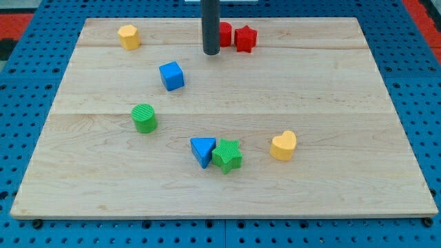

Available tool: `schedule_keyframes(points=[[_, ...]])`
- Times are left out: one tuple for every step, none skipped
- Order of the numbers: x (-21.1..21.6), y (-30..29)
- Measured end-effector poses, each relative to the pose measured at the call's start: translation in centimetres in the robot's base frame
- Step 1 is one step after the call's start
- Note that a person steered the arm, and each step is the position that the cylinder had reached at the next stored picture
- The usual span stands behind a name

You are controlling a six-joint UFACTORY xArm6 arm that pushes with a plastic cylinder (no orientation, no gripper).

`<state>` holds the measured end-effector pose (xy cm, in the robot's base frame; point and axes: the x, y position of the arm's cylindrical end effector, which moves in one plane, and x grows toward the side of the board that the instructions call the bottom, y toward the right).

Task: Place the red circle in between the yellow hexagon and red star

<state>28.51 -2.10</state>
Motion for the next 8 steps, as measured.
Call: schedule_keyframes(points=[[-2.4,2.6],[-3.9,6.3],[-4.8,13.6],[-4.3,13.8],[-7.8,11.6],[-9.4,12.8],[-9.2,3.1],[-9.2,-1.6]])
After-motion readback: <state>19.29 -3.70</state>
